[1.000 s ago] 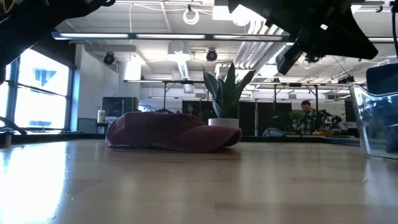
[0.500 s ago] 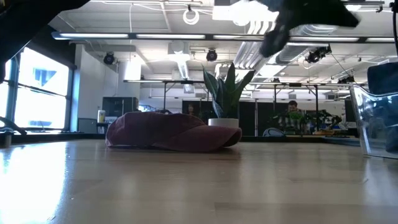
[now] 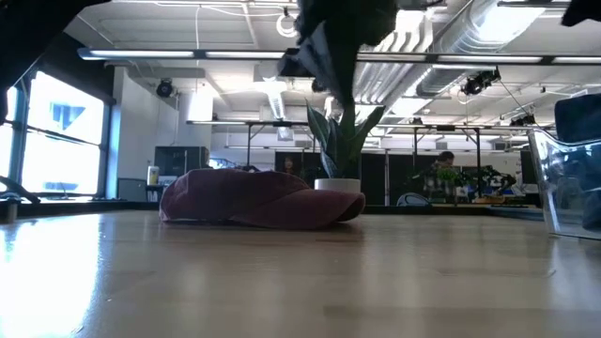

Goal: Pick & Place hat
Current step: Put the red cap into the left transparent bin

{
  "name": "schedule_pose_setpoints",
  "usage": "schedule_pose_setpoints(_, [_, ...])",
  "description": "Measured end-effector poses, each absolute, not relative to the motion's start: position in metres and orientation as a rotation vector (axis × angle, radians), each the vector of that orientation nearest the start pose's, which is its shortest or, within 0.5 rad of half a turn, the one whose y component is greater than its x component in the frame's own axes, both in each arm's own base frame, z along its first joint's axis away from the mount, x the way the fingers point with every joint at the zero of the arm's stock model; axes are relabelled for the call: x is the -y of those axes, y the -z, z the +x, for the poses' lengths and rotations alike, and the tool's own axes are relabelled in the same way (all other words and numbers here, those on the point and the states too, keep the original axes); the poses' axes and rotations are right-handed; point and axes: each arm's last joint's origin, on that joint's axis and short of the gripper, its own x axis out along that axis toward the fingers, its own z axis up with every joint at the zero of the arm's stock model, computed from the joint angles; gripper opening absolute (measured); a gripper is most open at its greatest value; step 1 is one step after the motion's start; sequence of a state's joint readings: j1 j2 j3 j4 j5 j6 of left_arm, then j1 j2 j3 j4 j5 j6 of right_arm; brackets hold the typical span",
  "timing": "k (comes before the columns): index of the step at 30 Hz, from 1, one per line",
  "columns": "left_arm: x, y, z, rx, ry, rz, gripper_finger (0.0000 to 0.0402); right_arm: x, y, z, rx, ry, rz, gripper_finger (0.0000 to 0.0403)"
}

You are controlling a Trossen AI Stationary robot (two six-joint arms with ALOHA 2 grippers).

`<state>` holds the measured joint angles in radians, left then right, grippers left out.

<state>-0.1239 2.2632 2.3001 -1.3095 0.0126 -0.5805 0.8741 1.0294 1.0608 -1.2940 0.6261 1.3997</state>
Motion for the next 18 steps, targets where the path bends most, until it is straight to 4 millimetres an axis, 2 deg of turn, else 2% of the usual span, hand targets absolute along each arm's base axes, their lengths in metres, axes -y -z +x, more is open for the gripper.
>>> schedule_pose_setpoints(3, [0.055, -0.281, 0.442, -1.338, -0.29, -0.379, 0.0, -0.104, -0.311, 0.121, -0.803, 0.406, 0.415, 0.0016])
schedule_pose_setpoints(5, [0.052, -0.28, 0.438, -1.32, -0.295, -0.385, 0.0, -0.103, -0.311, 0.127, -0.8, 0.38, 0.379, 0.0026])
schedule_pose_setpoints(8, [0.048, -0.274, 0.416, -1.372, -0.338, -0.389, 0.0, -0.099, -0.313, 0.137, -0.798, 0.338, 0.343, 0.005])
schedule_pose_setpoints(10, [0.045, -0.271, 0.407, -1.308, -0.352, -0.436, 0.0, -0.096, -0.315, 0.143, -0.791, 0.321, 0.313, 0.0069])
schedule_pose_setpoints(12, [0.042, -0.266, 0.385, -1.298, -0.386, -0.478, 0.0, -0.091, -0.315, 0.149, -0.797, 0.309, 0.282, 0.0087])
schedule_pose_setpoints(15, [0.04, -0.26, 0.363, -1.167, -0.392, -0.577, 0.0, -0.082, -0.315, 0.161, -0.816, 0.282, 0.231, 0.0112])
schedule_pose_setpoints(17, [0.037, -0.254, 0.341, -1.157, -0.438, -0.627, 0.0, -0.076, -0.315, 0.173, -0.819, 0.245, 0.173, 0.0128])
schedule_pose_setpoints(18, [0.036, -0.252, 0.337, -1.118, -0.451, -0.666, 0.0, -0.072, -0.315, 0.179, -0.819, 0.225, 0.136, 0.0136])
